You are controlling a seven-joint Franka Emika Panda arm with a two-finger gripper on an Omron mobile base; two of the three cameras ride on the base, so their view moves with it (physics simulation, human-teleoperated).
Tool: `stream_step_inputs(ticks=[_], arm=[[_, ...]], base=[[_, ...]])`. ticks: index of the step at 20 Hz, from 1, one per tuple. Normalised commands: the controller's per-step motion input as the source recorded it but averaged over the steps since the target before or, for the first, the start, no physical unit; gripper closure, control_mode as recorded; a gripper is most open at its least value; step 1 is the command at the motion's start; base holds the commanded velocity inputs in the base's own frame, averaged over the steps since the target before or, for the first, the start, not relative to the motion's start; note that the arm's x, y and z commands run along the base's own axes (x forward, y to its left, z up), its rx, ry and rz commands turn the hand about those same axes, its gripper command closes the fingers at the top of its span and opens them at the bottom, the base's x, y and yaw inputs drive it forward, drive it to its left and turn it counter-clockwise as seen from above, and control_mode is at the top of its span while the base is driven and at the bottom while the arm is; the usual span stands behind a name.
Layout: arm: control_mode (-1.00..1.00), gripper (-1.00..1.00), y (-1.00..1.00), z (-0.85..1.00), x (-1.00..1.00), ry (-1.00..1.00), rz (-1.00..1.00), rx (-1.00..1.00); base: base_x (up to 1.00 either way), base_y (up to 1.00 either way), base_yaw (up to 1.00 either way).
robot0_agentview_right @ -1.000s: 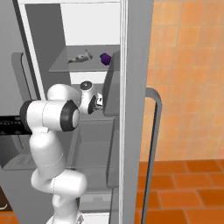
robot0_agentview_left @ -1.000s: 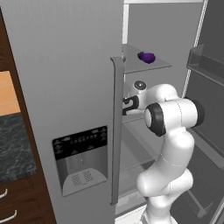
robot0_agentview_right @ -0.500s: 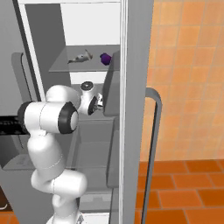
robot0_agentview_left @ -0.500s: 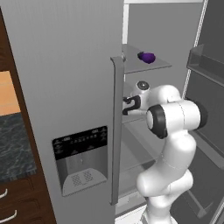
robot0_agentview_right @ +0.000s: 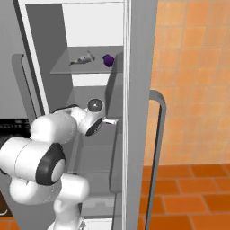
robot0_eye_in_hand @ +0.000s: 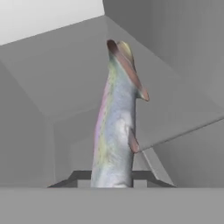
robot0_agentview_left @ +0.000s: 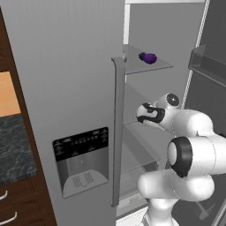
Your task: Place one eggplant and one fish in each tupperware on the nearby counter, to pack two identical lunches.
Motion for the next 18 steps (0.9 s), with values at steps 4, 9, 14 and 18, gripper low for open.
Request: stream_step_inputs(ticks=[4,9,14,18], arm=[[-1.0,1.0,-0.07,0.74,-0.99,0.25,0.16,-0.1],[-1.0,1.0,0.01,0.58,-0.67,0.4,0.17,-0.16],[-1.0,1.0,0.0,0.15,-0.97,0.14,0.13,-0.02],[-1.0,1.0,0.08,-0.18,-1.0,0.0,0.11,0.0]], base=[[0.0,0.0,0.0],[0.0,0.0,0.0],[0.0,0.0,0.0],[0.0,0.0,0.0]])
